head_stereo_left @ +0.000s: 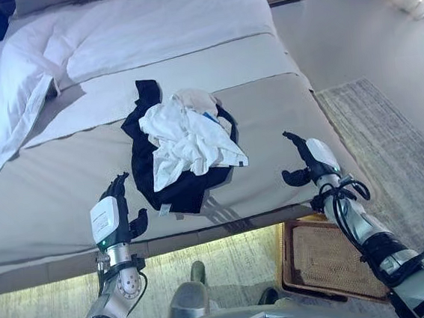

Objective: Pick up the clothes from the bed and place them into the basket

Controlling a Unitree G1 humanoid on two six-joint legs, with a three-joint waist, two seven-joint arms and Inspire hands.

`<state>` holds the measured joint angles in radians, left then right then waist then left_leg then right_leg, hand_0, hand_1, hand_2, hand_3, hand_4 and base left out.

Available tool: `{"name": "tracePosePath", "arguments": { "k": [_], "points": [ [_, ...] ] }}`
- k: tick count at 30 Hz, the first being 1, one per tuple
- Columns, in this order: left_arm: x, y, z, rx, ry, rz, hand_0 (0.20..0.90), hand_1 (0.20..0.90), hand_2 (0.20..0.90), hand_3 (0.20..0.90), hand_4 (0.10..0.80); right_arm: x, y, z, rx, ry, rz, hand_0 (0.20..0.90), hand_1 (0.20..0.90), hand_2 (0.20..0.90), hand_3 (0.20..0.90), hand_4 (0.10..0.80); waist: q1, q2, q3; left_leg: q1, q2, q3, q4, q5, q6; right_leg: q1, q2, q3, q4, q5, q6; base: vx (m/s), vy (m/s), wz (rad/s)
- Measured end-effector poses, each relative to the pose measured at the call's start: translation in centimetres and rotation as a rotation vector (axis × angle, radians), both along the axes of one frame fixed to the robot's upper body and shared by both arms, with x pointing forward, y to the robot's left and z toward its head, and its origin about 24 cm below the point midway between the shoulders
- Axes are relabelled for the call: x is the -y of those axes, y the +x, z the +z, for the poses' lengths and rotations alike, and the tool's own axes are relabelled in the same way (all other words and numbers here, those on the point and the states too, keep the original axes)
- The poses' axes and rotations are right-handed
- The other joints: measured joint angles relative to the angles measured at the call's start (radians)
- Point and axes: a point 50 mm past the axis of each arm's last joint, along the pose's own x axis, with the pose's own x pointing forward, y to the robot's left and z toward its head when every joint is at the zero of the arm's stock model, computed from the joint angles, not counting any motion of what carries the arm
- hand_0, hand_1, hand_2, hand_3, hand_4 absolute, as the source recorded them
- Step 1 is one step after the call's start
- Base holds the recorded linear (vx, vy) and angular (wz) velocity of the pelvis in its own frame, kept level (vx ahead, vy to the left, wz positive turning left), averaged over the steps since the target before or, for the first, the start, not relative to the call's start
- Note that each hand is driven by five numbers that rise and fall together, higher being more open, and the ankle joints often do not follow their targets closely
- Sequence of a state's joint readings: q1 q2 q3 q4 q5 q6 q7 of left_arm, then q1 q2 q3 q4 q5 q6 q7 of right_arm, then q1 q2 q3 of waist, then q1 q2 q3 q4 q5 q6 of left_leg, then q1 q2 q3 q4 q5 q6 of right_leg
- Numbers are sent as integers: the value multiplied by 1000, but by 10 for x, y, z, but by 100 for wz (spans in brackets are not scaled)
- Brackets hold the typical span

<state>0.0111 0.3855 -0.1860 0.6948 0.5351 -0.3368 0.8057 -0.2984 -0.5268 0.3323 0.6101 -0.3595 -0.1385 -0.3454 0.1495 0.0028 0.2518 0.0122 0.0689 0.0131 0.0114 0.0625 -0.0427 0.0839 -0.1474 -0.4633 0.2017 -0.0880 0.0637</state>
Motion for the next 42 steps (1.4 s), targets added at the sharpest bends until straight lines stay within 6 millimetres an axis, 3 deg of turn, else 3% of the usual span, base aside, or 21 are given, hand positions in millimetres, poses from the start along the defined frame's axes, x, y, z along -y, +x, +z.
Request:
{"name": "tracePosePath", "arguments": {
  "k": [1, 2, 5, 8, 13, 15, 18, 24, 26, 32, 42],
  "points": [
    [-3, 2, 3, -1, 8, -10, 900, 900, 900, 900, 800, -3, 2, 4, 9, 8, 4, 900, 900, 900, 900, 800, -1, -5, 20, 5, 6, -33, -1, 0, 2, -59, -18, 55, 117, -43, 8, -11, -177, 51],
    [-9, 6, 8, 8, 31, -17, 900, 900, 900, 900, 800, -6, 3, 7, 22, 13, 12, 900, 900, 900, 900, 800, -12, -20, 40, -7, -1, -50, 3, 2, 10, -81, -5, 139, 119, -55, 20, -34, -168, 51],
    [-26, 26, 29, 54, 72, 2, 900, 900, 900, 900, 800, -15, 21, 26, 68, 7, 26, 900, 900, 900, 900, 800, -17, -66, 69, -95, -40, -99, 33, 14, 11, -123, 15, 244, 26, -56, 8, -11, -162, 64],
    [-24, 39, 37, 87, 51, 14, 900, 900, 900, 900, 800, -19, 46, 52, 98, -7, 17, 900, 900, 900, 900, 800, 15, -22, 115, -136, -36, -105, 76, 27, -2, -137, 25, 223, 32, -52, 1, -75, -123, 19],
    [-5, 54, 43, 106, 47, -74, 900, 900, 900, 900, 800, -12, 80, 101, 165, -13, -30, 900, 900, 900, 900, 800, 47, -1, 144, -271, -44, -147, 137, 40, -20, -278, 9, 194, 168, -90, -22, -131, -51, 25],
    [4, 63, 48, 119, 43, -130, 900, 900, 900, 900, 800, -3, 91, 122, 182, -3, -96, 900, 900, 900, 900, 800, 64, 8, 202, -291, -57, -162, 164, 43, -25, -303, -15, 166, 242, -125, -37, 16, 22, 41],
    [9, 62, 48, 121, 34, -159, 900, 900, 900, 900, 800, 0, 99, 140, 206, 12, -133, 900, 900, 900, 900, 800, 82, 18, 250, -334, -80, -166, 220, 27, -13, -344, -52, 146, 341, -175, -52, 33, 36, 36],
    [9, 62, 49, 132, 9, -161, 900, 900, 900, 900, 800, 6, 103, 145, 195, 16, -178, 900, 900, 900, 900, 800, 131, 40, 282, -432, -119, -176, 333, 13, -6, -414, -102, 113, 464, -229, -78, 62, 31, 29],
    [11, 61, 54, 161, 2, -187, 900, 900, 900, 900, 800, 11, 104, 149, 185, 37, -216, 900, 900, 900, 900, 800, 139, 43, 289, -477, -141, -176, 411, -32, 0, -445, -133, 111, 536, -278, -84, 72, 34, 29],
    [17, 54, 56, 180, -20, -232, 900, 900, 900, 900, 800, 11, 108, 166, 211, 78, -239, 900, 900, 900, 900, 800, 165, 49, 297, -598, -174, -178, 556, -74, 13, -547, -175, 123, 672, -332, -83, 69, 42, 12],
    [19, 45, 71, 240, -32, -306, 900, 900, 900, 900, 800, 21, 111, 204, 309, 165, -320, 900, 900, 900, 900, 800, 170, 60, 307, -810, -187, -179, 697, -102, 11, -755, -191, 150, 824, -357, -88, 23, 11, 4]
  ]
}}
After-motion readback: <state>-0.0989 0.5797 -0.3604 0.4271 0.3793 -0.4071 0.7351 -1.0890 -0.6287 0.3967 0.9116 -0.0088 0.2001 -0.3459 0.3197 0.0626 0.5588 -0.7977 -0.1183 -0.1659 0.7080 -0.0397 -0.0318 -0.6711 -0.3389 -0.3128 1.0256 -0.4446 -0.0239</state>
